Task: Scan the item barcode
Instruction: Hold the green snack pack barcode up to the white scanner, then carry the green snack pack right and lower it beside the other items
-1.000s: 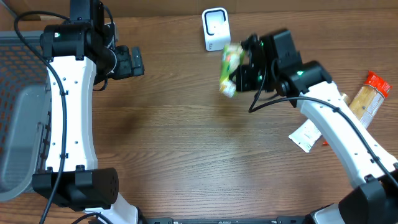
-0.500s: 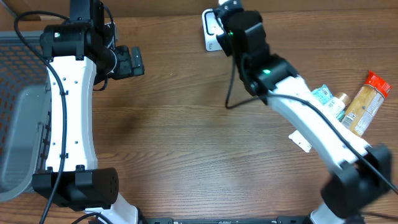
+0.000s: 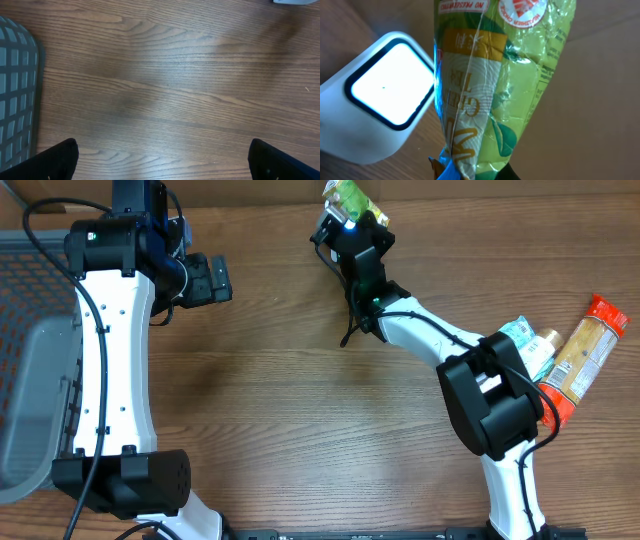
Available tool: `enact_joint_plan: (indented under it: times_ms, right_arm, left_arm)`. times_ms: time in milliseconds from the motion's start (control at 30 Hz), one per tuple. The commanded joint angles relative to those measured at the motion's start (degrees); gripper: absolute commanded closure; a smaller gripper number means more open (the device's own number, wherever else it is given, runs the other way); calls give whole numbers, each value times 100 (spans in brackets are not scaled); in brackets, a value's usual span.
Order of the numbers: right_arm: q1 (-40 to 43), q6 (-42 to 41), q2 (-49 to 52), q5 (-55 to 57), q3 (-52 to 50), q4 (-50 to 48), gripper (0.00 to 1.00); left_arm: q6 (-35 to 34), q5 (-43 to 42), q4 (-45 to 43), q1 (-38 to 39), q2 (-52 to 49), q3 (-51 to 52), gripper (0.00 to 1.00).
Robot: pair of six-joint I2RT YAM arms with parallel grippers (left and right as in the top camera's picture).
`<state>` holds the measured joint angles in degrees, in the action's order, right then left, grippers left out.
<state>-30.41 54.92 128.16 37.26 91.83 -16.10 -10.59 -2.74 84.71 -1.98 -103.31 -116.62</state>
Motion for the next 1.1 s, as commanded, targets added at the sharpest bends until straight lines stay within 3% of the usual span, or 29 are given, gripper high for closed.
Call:
enact_joint_plan:
  times_ms: [0,1067]
  right_arm:
    - [26,258,120,-256,166,-151,96]
    - [391,234,463,-693,166,35,96]
  left_arm:
    - [-57,2,9,-24,-59,0,0]
    - [-57,2,9,-24,-59,0,0]
